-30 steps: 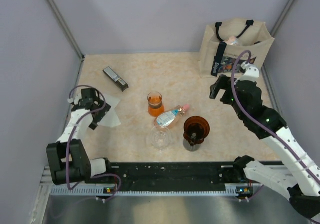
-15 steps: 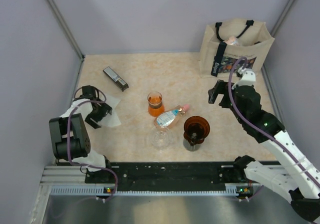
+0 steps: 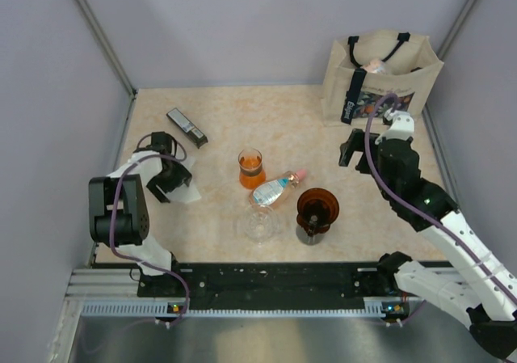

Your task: Place the coffee filter in the dripper

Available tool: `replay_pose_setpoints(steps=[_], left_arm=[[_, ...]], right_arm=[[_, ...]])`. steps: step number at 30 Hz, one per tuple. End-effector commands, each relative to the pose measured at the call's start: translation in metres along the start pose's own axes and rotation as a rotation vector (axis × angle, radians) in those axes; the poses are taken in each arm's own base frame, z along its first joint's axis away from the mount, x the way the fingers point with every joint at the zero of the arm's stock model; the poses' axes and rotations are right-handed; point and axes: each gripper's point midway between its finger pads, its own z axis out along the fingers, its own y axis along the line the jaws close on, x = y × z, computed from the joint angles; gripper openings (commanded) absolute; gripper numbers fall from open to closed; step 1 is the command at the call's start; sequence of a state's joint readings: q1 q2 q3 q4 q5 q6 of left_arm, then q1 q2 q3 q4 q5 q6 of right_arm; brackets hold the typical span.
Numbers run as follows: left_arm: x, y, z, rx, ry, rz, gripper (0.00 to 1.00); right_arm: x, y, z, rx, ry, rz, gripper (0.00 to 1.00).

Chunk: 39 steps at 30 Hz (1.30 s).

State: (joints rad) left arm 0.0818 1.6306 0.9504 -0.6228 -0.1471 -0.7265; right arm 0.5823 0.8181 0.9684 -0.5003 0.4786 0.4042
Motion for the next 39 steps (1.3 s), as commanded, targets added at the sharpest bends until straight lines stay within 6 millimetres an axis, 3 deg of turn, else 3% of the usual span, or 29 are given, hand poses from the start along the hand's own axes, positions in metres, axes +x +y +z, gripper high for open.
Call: replay_pose_setpoints(steps=[1,9,20,23,25,31,39], left_arm=[[0.026,-0.011,0.011,-0.002,0.097,0.028,0.82],[0.030,-0.014,0.018,-0.036,0.115,0.058,0.73],[0.027,-0.016,0.013,-0.035,0.113,0.071,0.40],[0.023,-0.015,0.007,-0.036,0.098,0.070,0.21],[0.020,-0.015,0.003,-0.035,0.084,0.071,0.15],[0.015,-0.014,-0.015,-0.012,0.048,0.071,0.14],[0.003,-0.010,-0.058,0.044,-0.047,0.052,0.14]], right_arm=[[-0.005,-0.002,0.003,0.015,-0.033,-0.003,0.99],[-0.002,-0.006,0.005,0.025,-0.028,-0.001,0.99],[-0.001,-0.009,0.007,0.030,-0.027,0.002,0.99],[-0.001,-0.010,0.008,0.034,-0.026,0.003,0.99],[0.000,-0.009,0.008,0.029,-0.024,0.001,0.99],[0.000,-0.005,0.009,0.011,-0.022,0.006,0.99],[0.001,0.006,0.007,-0.058,-0.012,-0.027,0.99]])
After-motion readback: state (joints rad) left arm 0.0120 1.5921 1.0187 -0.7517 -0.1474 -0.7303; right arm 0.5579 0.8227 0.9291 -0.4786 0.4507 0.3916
